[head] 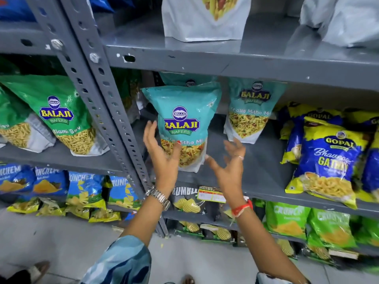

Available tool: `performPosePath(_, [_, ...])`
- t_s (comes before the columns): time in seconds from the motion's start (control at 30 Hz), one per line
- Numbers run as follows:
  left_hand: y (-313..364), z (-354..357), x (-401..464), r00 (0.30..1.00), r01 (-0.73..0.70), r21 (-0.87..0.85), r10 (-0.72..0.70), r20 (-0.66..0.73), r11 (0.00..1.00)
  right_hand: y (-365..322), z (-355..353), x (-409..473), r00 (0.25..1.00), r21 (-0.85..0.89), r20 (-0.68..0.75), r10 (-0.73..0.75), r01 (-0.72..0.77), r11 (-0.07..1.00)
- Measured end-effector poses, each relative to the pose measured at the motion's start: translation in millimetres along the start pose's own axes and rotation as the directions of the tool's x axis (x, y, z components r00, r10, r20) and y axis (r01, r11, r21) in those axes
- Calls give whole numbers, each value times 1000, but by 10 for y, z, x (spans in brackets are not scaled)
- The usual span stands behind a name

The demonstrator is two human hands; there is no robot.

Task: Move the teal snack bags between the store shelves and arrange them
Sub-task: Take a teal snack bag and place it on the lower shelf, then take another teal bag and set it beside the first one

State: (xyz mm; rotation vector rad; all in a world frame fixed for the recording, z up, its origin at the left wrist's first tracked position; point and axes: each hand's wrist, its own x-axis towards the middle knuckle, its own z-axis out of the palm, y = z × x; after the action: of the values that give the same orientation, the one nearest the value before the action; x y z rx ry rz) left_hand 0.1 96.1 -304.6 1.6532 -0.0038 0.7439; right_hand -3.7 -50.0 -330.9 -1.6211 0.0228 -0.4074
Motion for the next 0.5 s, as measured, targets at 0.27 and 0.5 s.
performPosePath(0.27, [1235, 662, -280, 971, -199, -193, 221, 95, 961, -1041, -1086, 50, 929, 88, -286, -233, 267, 960])
performPosePath(0.5, [2331, 1408, -268, 891, -354, -385, 433, 139, 852, -1948, -2023, 293, 812, -24, -416, -410, 441, 897])
